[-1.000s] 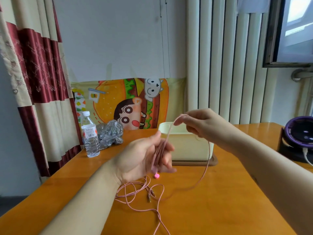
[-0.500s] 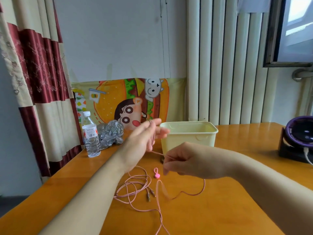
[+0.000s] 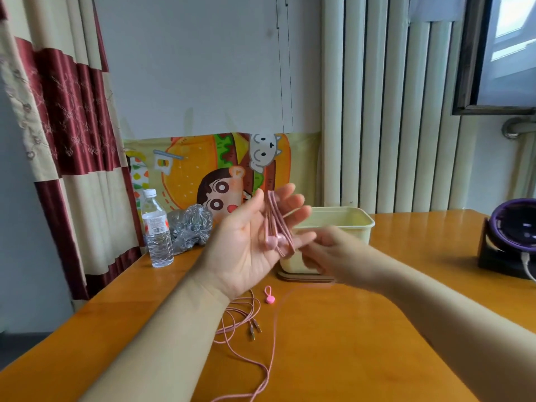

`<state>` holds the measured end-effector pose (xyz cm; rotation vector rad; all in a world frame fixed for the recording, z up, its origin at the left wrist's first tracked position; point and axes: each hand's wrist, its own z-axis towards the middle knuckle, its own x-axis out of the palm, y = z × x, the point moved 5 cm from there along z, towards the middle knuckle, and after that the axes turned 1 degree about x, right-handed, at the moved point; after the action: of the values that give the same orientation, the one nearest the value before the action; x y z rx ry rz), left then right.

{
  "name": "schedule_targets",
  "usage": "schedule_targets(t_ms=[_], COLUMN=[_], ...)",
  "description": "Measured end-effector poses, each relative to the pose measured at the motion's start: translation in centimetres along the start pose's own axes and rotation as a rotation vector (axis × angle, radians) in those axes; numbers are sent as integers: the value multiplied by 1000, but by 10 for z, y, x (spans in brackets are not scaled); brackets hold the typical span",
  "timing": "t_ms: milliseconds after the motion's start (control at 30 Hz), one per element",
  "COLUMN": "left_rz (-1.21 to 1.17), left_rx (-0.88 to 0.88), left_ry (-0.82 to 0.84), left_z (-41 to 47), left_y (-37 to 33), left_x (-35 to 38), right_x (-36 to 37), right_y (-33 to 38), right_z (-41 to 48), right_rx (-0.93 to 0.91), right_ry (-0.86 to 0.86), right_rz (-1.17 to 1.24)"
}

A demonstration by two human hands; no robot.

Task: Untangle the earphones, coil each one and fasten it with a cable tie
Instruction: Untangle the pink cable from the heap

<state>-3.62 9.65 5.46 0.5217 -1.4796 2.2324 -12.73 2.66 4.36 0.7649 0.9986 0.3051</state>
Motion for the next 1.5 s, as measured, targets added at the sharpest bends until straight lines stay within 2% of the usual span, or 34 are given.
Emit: schedule_targets(t_ms=[133, 200, 300, 400, 467, 600, 667, 767, 867, 967, 1033, 1100, 1233, 1333, 1400, 1500], left_rz=[214, 384, 747, 940, 869, 463, 295, 182, 255, 499, 648, 767, 867, 659, 382, -66], left_rx=[127, 134, 72, -77, -113, -102, -52, 62, 148, 174, 132, 47, -104, -208, -235, -182], left_ry=[-146, -174, -206, -80, 10, 163, 168, 49, -61, -130, -140, -109, 80, 152, 243, 348], left_z=[6, 4, 4, 3, 0, -11, -10, -5, -1, 2, 3, 1, -5, -8, -10, -8], left_y=[-5, -2, 10, 27, 32, 31, 23, 8, -1, 1, 10, 19, 35, 40, 37, 23], left_x=[-19, -27, -40, -39, -32, -3, 4, 5, -4, -19, -28, -31, -24, -16, -4, 11], right_x=[23, 20, 3, -22, -37, -43, -36, -15, 11, 22, 19, 9, -23, -41, -41, -27], right_y=[9, 20, 44, 57, 54, 32, 17, 0, -4, 9, 22, 35, 44, 31, 20, 5], right_z=[-14, -20, -21, -14, -6, 5, 5, 1, -5, -16, -22, -22, -9, 1, 4, 6], right_rx=[0, -19, -100, -139, -137, -80, -37, 7, 7, 7, -25, -72, -116, -98, -87, -83], right_ry=[318, 393, 341, 168, 24, -148, -167, -102, 122, 349, 427, 392, 120, -84, -150, -168], right_rz=[-252, -299, -281, -222, -194, -101, -16, -1, -137, -250, -325, -370, -364, -309, -211, -53])
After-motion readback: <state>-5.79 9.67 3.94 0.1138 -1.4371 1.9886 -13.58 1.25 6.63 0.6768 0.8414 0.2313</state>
